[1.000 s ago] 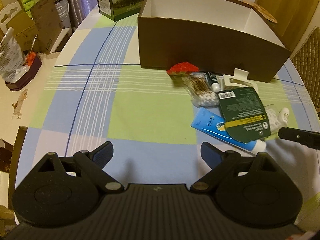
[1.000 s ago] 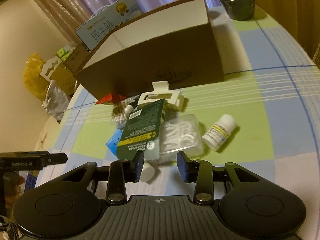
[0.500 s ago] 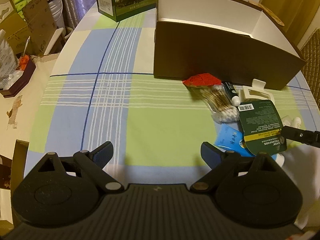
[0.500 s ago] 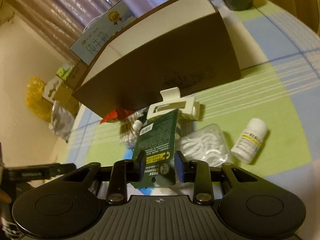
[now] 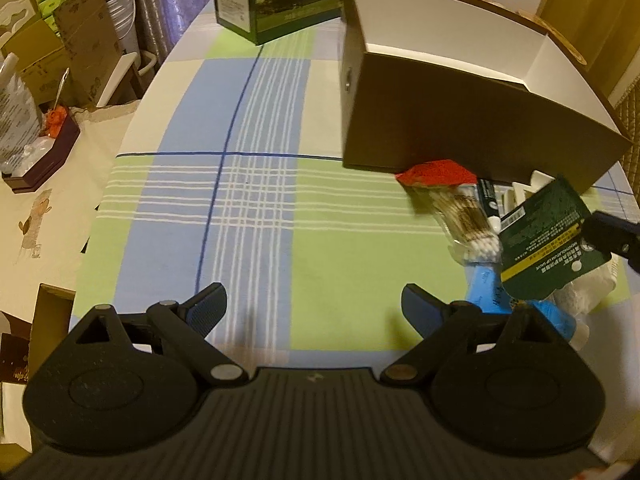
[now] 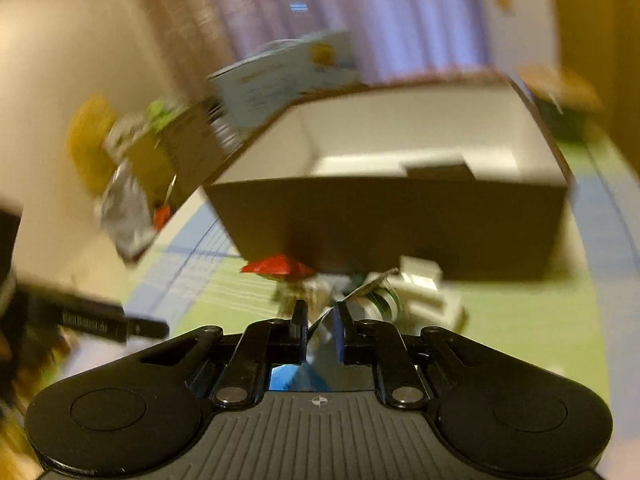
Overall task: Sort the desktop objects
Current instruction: 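Grasp the green medicine bottle card with the left tool while the right tool approaches the floss case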
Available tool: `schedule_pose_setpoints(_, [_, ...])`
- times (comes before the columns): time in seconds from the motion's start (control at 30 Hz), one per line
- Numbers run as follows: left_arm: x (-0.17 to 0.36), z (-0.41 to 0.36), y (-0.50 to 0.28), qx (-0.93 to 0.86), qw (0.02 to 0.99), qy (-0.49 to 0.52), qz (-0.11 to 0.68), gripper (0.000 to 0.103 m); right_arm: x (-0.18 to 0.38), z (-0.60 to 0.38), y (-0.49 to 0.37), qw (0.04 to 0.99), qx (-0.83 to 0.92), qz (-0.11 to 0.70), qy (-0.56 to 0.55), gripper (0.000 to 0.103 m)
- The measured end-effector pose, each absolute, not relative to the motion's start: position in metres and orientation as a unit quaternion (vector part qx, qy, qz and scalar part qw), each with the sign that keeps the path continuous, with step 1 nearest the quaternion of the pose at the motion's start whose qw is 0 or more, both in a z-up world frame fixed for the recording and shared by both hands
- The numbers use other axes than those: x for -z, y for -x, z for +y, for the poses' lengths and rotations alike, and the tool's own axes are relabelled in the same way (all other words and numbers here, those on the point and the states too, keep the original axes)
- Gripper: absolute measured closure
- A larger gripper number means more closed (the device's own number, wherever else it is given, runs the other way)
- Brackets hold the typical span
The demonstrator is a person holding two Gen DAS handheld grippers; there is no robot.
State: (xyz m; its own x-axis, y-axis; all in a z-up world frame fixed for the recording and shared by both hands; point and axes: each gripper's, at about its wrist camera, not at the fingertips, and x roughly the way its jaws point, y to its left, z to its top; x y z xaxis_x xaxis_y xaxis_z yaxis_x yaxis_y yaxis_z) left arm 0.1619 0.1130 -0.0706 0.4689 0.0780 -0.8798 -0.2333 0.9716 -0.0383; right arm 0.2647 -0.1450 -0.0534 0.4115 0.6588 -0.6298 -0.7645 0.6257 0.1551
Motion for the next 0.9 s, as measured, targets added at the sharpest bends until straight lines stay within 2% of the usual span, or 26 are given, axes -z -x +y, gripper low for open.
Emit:
schedule_pose_setpoints(0.1, [0.07, 0.121, -0.158, -0.101, 0.853, 0.08, 0.506, 0.011, 0.057, -0.117, -0.236, 0.817, -0.465, 0.285, 0.187, 0.093])
schedule_pose_setpoints(0.27, [0.07, 0.14, -0.147, -0.127, 0.848, 0.093, 0.506, 0.011, 0.078, -0.102, -0.202, 0.763, -0.518, 0.283, 0.262, 0.092])
schedule_pose_setpoints(0.33, [0.07, 0.144, -0.143, -0.133, 0.847, 0.096, 0.506, 0.011, 0.086, -0.103, -0.197, 0.753, -0.523, 0.298, 0.266, 0.088])
schedule_pose_setpoints(0.4, [0.07, 0.146, -0.139, -0.135, 0.846, 0.098, 0.506, 0.011, 0.092, -0.109, -0.197, 0.753, -0.515, 0.319, 0.256, 0.072])
schedule_pose_setpoints(0.47, [0.071, 0.144, -0.138, -0.129, 0.847, 0.097, 0.506, 0.011, 0.097, -0.117, -0.203, 0.76, -0.5, 0.341, 0.237, 0.065])
schedule_pose_setpoints(0.7, [0.075, 0.118, -0.149, -0.065, 0.861, 0.073, 0.498, 0.014, 0.1, -0.138, -0.22, 0.782, -0.452, 0.372, 0.216, 0.063])
schedule_pose_setpoints(0.9, [0.078, 0.09, -0.174, 0.03, 0.884, 0.004, 0.467, 0.022, 0.095, -0.153, -0.228, 0.79, -0.429, 0.386, 0.205, 0.062])
